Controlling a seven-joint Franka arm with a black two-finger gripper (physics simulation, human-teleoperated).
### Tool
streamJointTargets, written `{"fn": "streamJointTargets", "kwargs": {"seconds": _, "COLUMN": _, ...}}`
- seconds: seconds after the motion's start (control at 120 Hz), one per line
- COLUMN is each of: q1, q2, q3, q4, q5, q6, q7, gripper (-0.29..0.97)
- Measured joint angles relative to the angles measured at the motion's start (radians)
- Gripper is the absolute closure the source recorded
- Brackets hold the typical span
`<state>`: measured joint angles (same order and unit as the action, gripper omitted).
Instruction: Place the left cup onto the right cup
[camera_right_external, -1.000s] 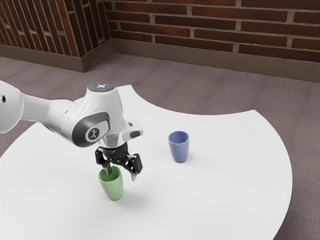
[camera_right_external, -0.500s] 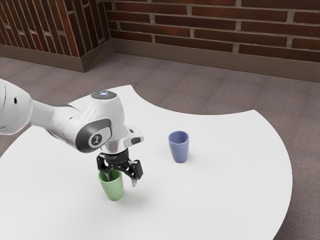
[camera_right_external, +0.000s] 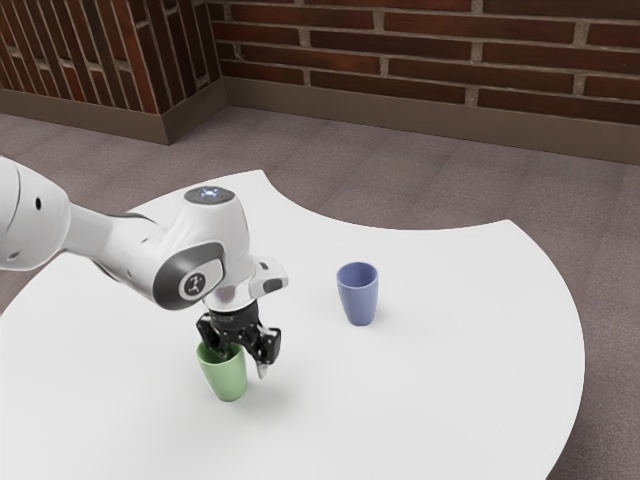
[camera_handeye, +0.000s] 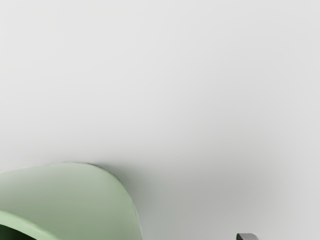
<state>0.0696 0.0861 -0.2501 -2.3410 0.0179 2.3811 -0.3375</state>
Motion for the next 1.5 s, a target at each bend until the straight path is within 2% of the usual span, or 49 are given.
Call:
{"fn": "streamJointTargets", "kwargs": {"seconds": 0.35, "q1": 0.002, "q2": 0.011, "q3": 0.007, "q4": 0.000, "q5": 0.000, "q6": 0.003, "q7": 0.000, "gripper": 0.65}}
{"fn": "streamJointTargets", "kwargs": {"seconds": 0.533, "q1": 0.003, "q2": 0.011, "q3": 0.009, "q4": 0.000, "q5": 0.004, "q6": -0.001, "q7": -0.003, "gripper": 0.75}}
{"fn": "streamJointTargets", "kwargs": {"seconds": 0.867, "q1": 0.002, "q2": 0.010, "q3": 0.010, "q4": 0.019, "q5": 0.039, "q6": -0.014, "q7": -0.023, "gripper": 0.78}}
{"fn": "streamJointTargets", "kwargs": {"seconds": 1.033, "q1": 0.002, "q2": 0.010, "q3": 0.012, "q4": 0.098, "q5": 0.077, "q6": -0.071, "q7": -0.027, "gripper": 0.78}}
{"fn": "streamJointTargets", "kwargs": {"seconds": 1.5, "q1": 0.003, "q2": 0.033, "q3": 0.022, "q4": 0.350, "q5": 0.105, "q6": -0.270, "q7": -0.024, "gripper": 0.78}}
